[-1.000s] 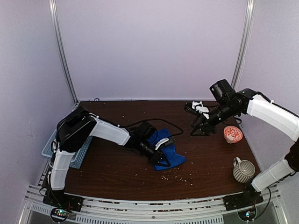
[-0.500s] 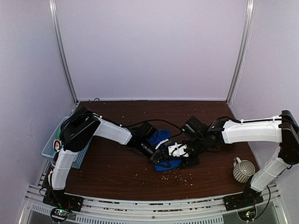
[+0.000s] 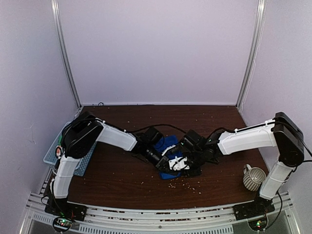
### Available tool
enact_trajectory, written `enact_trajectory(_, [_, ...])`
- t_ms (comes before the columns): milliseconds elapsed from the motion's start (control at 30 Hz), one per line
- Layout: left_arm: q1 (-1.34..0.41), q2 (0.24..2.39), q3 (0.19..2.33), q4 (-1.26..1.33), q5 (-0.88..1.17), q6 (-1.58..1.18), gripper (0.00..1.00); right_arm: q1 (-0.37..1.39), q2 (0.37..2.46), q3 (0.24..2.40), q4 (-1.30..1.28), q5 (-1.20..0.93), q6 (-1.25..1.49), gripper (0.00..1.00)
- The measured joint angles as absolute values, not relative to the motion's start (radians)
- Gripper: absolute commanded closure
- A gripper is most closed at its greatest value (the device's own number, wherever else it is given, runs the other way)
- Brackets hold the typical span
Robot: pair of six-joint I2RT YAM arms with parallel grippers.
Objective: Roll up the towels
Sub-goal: Roll the towel at the center of the board.
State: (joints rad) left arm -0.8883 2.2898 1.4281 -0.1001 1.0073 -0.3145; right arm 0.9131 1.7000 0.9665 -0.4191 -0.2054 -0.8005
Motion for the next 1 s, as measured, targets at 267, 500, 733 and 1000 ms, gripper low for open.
enact_trajectory(267, [-0.881,2.111,1.25,-0.111,0.849,-0.286,0.62,0.914,1.724,1.041,-0.579,-0.308,-0.78,0.91])
enact_trajectory(500, [-0.84,1.829,1.038,-0.046,0.667,-0.27,0.61,0.899,1.816,1.189,-0.87,-0.48,-0.744,0.91])
enact_trajectory(733, [-0.847,1.488,0.817,0.167,0.482,-0.235,0.55,0.802,2.115,1.481,-1.161,-0.683,-0.745,0.91])
enact_trajectory(1000, [-1.096,1.48,0.885,0.103,0.242,0.02,0.54,0.709,2.346,1.695,-1.425,-0.862,-0.759,0.92])
